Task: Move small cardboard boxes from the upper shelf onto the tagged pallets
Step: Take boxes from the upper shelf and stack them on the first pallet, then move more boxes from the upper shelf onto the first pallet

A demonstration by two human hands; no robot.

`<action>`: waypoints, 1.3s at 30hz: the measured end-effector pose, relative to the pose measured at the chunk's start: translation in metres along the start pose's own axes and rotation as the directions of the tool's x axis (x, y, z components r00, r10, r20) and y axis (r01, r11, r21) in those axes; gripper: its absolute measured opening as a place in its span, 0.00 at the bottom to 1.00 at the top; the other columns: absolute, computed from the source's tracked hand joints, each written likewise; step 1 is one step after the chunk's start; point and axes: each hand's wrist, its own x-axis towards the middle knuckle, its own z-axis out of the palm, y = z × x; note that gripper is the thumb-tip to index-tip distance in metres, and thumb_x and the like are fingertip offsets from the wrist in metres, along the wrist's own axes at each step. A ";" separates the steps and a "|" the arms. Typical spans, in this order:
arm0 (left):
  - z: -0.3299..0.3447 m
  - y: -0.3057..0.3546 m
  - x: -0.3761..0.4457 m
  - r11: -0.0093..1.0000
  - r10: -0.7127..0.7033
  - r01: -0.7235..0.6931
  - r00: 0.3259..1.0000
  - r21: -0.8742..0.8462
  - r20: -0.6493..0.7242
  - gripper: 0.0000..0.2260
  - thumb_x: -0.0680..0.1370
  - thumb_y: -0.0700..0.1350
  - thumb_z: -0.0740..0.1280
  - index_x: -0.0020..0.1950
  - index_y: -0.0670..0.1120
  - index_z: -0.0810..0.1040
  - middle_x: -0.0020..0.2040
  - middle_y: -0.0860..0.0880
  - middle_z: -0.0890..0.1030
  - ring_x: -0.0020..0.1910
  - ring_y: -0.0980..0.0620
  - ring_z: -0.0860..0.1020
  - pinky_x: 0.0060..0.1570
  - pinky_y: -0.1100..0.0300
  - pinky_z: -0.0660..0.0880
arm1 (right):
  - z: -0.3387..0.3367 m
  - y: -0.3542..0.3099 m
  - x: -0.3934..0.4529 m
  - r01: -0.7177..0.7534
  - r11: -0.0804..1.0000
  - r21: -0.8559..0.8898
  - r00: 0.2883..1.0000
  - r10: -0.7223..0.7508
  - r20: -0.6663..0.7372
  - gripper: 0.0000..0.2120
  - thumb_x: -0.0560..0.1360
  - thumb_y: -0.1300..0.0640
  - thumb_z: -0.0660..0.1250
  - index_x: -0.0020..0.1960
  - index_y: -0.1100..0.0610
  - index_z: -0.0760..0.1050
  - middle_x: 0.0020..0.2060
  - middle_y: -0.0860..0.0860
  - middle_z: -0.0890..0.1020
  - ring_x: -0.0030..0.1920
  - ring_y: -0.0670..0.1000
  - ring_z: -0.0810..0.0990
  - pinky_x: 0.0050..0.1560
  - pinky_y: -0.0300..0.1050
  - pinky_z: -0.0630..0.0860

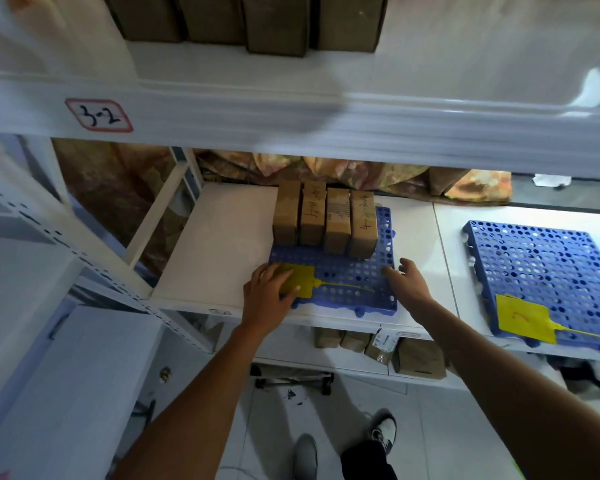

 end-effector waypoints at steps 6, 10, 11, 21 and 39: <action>0.000 -0.003 0.001 1.000 0.005 -0.004 1.000 -0.031 0.023 0.20 0.81 0.56 0.67 0.71 0.51 0.76 0.77 0.49 0.67 0.76 0.45 0.61 0.69 0.41 0.65 | 0.000 -0.005 -0.003 -0.018 1.000 0.012 1.000 0.018 -0.008 0.32 0.83 0.51 0.65 0.82 0.58 0.58 0.72 0.58 0.74 0.48 0.50 0.79 0.40 0.41 0.74; -0.004 -0.003 0.001 0.998 0.015 -0.013 1.000 -0.061 0.017 0.21 0.81 0.57 0.66 0.71 0.51 0.76 0.78 0.49 0.67 0.76 0.45 0.61 0.70 0.41 0.65 | -0.001 -0.010 -0.008 -0.038 0.999 -0.004 0.999 0.038 -0.001 0.31 0.83 0.50 0.64 0.82 0.58 0.57 0.70 0.59 0.76 0.47 0.49 0.80 0.38 0.41 0.74; -0.005 -0.002 0.000 0.998 0.017 -0.015 1.000 -0.062 0.020 0.21 0.80 0.57 0.67 0.71 0.51 0.76 0.78 0.50 0.67 0.76 0.45 0.61 0.70 0.42 0.65 | -0.001 -0.012 -0.010 -0.042 0.999 -0.012 0.999 0.042 -0.003 0.31 0.83 0.50 0.64 0.82 0.58 0.57 0.71 0.59 0.75 0.51 0.52 0.79 0.40 0.43 0.74; -0.028 0.027 -0.011 0.989 0.085 -0.092 0.995 -0.117 -0.061 0.24 0.82 0.59 0.58 0.72 0.48 0.76 0.75 0.48 0.72 0.74 0.45 0.68 0.73 0.47 0.65 | -0.035 -0.035 -0.050 0.056 0.982 -0.181 0.996 -0.067 -0.057 0.33 0.83 0.43 0.62 0.82 0.58 0.60 0.79 0.58 0.68 0.75 0.60 0.71 0.70 0.52 0.68; -0.060 0.464 -0.140 0.652 0.636 -0.723 0.685 -0.228 -0.355 0.22 0.84 0.59 0.55 0.75 0.54 0.72 0.75 0.64 0.68 0.75 0.65 0.63 0.74 0.65 0.59 | -0.278 -0.051 -0.276 0.536 0.822 -0.193 0.773 -0.570 -0.280 0.19 0.82 0.44 0.59 0.66 0.49 0.80 0.57 0.53 0.87 0.57 0.55 0.84 0.49 0.46 0.76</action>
